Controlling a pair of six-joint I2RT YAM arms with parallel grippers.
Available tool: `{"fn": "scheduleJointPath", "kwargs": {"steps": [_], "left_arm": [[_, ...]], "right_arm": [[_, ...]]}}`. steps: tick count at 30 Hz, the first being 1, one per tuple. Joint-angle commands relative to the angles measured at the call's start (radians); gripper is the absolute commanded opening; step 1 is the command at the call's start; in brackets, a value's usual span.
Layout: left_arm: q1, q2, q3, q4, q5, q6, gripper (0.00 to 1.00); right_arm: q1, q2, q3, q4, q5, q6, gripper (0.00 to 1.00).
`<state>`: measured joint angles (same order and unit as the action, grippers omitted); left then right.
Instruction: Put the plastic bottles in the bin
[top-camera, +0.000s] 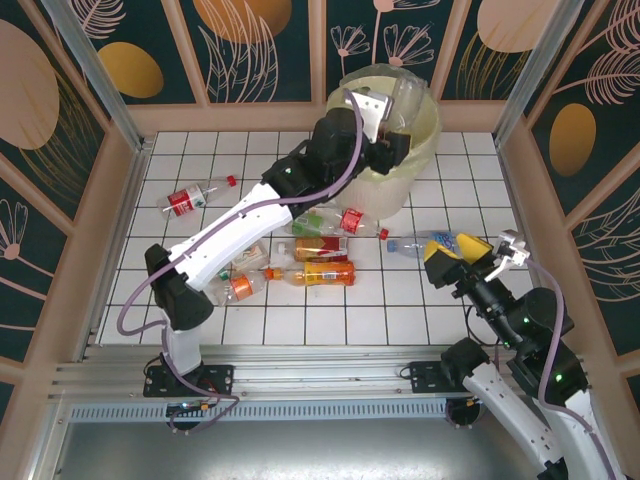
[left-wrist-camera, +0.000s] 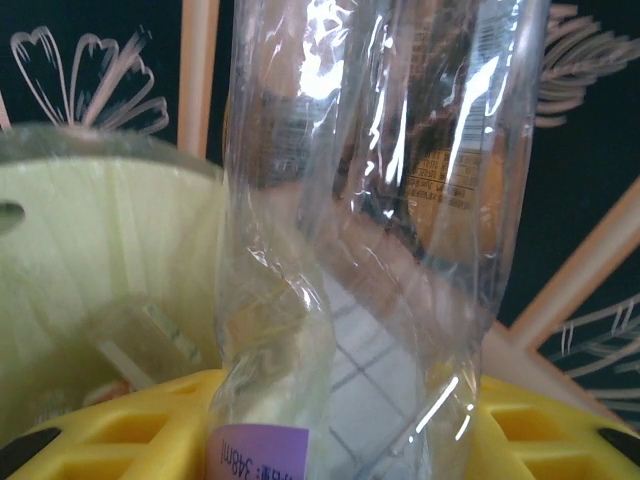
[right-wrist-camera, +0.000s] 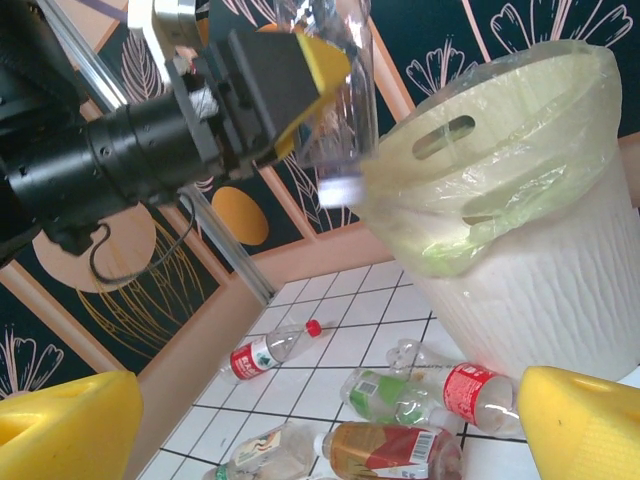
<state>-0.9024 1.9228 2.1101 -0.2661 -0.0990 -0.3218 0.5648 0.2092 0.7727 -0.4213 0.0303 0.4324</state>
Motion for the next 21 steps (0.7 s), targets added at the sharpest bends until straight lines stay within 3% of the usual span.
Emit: {"fn": "scheduleJointPath", "kwargs": {"steps": [1,7,21], "left_arm": [[0.028,0.052,0.099,0.092,-0.027,-0.024,0.51],[0.082,0.126,0.162,0.164,-0.025,-0.032,0.50],[0.173,0.340,0.283,0.206,-0.042,-0.080,0.51]], "right_arm": [[0.007,-0.001,-0.009,0.054,0.015,-0.017,0.97],[0.007,0.027,0.024,0.021,0.067,-0.004,0.97],[0.007,0.072,0.057,0.017,0.034,0.005,0.97]]}}
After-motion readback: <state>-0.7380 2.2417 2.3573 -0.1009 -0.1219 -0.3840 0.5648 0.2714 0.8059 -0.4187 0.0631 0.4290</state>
